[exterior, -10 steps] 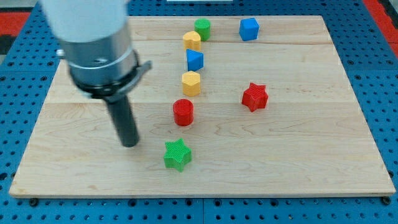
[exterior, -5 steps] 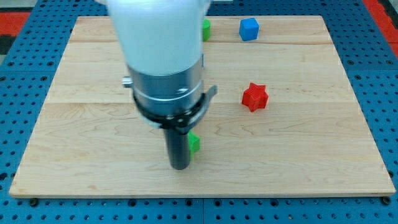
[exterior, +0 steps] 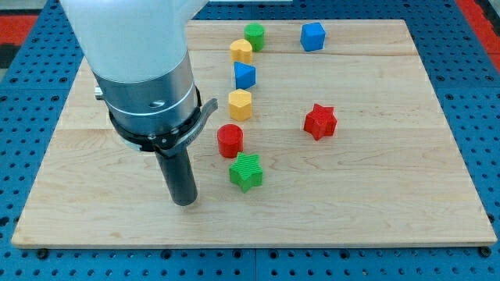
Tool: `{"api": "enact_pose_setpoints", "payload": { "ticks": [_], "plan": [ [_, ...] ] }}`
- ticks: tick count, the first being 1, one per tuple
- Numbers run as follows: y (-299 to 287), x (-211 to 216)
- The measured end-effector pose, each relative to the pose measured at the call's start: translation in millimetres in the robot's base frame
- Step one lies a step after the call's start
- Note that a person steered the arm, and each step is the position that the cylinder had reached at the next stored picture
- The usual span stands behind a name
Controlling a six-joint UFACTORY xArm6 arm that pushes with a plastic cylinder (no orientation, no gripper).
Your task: Move the green star to the right of the red circle
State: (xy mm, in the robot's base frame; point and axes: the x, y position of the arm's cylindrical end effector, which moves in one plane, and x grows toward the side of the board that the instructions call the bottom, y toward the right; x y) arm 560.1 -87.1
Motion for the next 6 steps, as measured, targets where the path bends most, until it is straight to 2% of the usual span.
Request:
{"api": "enact_pose_setpoints", "payload": {
  "ticks": [2,3,5,6],
  "plan": [
    [73,-12],
    [91,-8],
    [102,-59],
    [119,-55]
  ]
}}
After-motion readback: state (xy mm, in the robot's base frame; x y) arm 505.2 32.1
